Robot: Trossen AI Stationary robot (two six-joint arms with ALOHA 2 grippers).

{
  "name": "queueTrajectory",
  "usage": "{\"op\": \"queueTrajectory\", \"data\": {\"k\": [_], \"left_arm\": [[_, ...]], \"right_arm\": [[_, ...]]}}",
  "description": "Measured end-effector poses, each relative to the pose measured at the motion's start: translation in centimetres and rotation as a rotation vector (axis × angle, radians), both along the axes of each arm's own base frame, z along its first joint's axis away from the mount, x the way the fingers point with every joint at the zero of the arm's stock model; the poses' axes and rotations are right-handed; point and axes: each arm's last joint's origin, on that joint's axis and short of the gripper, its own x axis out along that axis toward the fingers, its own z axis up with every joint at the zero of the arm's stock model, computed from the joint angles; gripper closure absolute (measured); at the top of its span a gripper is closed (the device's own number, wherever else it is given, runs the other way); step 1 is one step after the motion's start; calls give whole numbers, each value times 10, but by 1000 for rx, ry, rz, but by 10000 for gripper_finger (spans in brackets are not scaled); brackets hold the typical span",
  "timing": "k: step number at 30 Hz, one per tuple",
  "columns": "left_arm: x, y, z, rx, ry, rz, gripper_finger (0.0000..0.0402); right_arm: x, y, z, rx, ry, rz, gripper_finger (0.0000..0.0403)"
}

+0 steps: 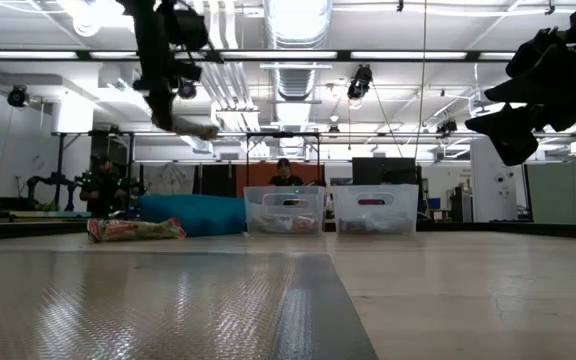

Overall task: Pick and place Granola Bars by type
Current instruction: Put the yellow granola bar into the blue bin

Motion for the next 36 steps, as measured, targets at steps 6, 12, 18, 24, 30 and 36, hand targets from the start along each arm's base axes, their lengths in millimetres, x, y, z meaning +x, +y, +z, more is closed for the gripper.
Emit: {"op": "queueTrajectory", "data": {"k": [6, 12, 18, 24, 30, 36], "left_arm": [[10, 14, -45, 16, 48, -103, 396], [12, 15, -102, -49, 69, -134, 397], [18, 9, -130, -19, 24, -184, 397], [24, 4, -150, -78, 43, -222, 397], [31, 4, -152, -81, 24, -134, 378], [38, 7, -124, -25, -65, -78, 335]], "right_arm": [[0, 0, 0, 0, 0, -1, 193], [0, 0, 0, 0, 0, 0, 193], [0, 0, 0, 0, 0, -1, 193], [0, 0, 0, 0, 0, -1, 193], [0, 0, 0, 0, 0, 0, 193], [0, 0, 0, 0, 0, 0, 193]]}}
